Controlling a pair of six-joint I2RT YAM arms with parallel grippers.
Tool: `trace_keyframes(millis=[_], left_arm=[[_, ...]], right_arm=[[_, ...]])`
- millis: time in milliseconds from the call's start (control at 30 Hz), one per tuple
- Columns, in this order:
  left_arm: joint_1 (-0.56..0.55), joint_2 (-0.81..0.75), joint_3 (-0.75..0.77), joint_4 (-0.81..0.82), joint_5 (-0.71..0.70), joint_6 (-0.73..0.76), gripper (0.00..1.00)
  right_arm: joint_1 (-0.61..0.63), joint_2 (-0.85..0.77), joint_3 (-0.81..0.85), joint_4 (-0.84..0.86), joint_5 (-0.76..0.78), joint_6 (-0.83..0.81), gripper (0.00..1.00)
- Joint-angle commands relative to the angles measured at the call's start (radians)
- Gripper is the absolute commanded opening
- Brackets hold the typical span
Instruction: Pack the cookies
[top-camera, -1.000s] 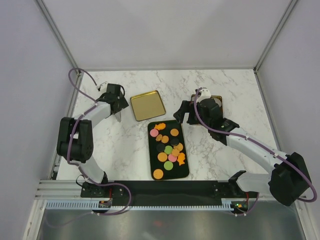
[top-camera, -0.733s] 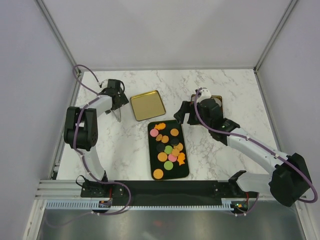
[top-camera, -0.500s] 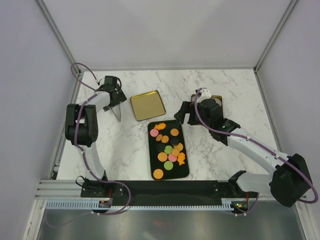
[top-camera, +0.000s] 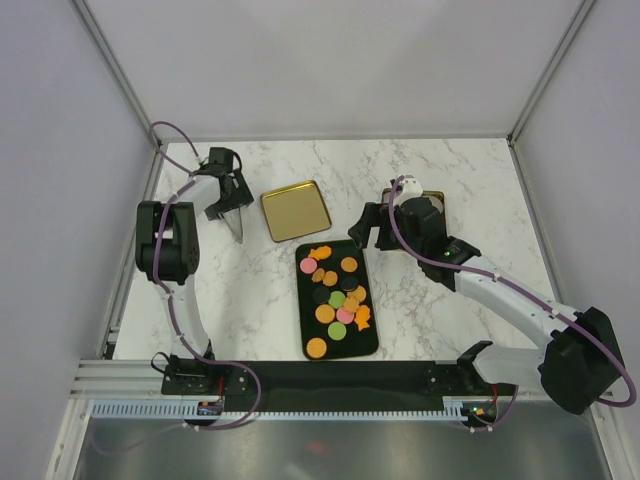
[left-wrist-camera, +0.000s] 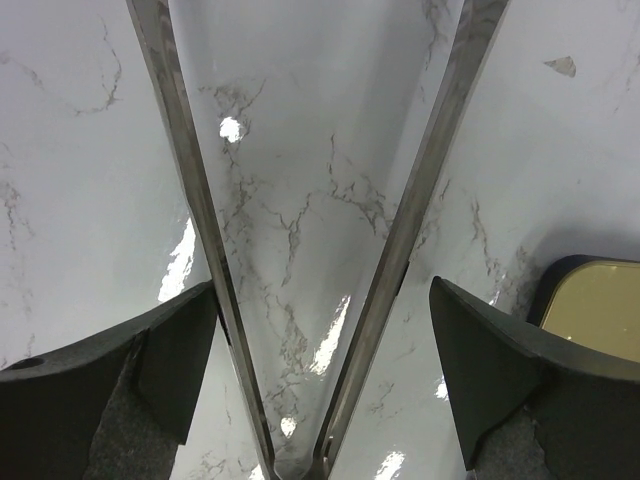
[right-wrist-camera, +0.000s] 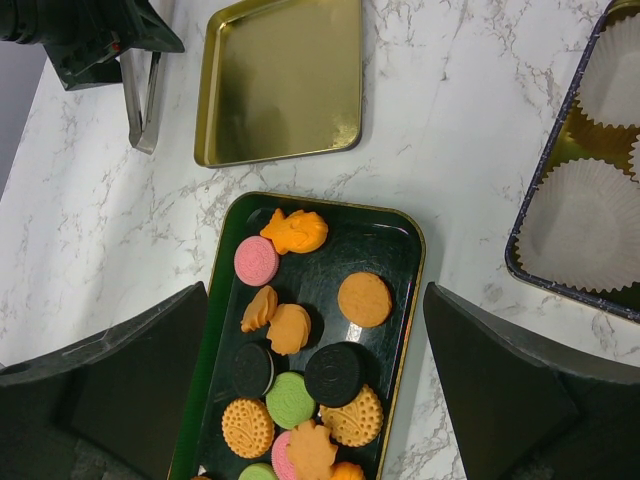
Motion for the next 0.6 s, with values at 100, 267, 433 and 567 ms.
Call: trace_keyframes(millis=[100, 267, 433, 567], left_arm=[[0.008, 0.039, 0.051, -0.093, -0.061, 0.081, 0.94], [0.01, 0.053, 0.069, -0.102, -0.052, 0.089, 0.92], [0.011, 0.067, 0.088, -0.114, -0.046, 0.095, 0.9], [0.011, 0.065, 0.085, -0.115, -0.014, 0.078, 0.83]], right_arm=[[0.001, -0.032, 0.009, 0.01, -0.01, -0.011, 0.98], [0.003, -0.034, 0.008, 0.01, -0.008, -0.011, 0.98], [0.001, -0.038, 0.005, 0.01, -0.01, -0.014, 0.97], [0.001, -0.04, 0.003, 0.01, -0.004, -0.014, 0.98]])
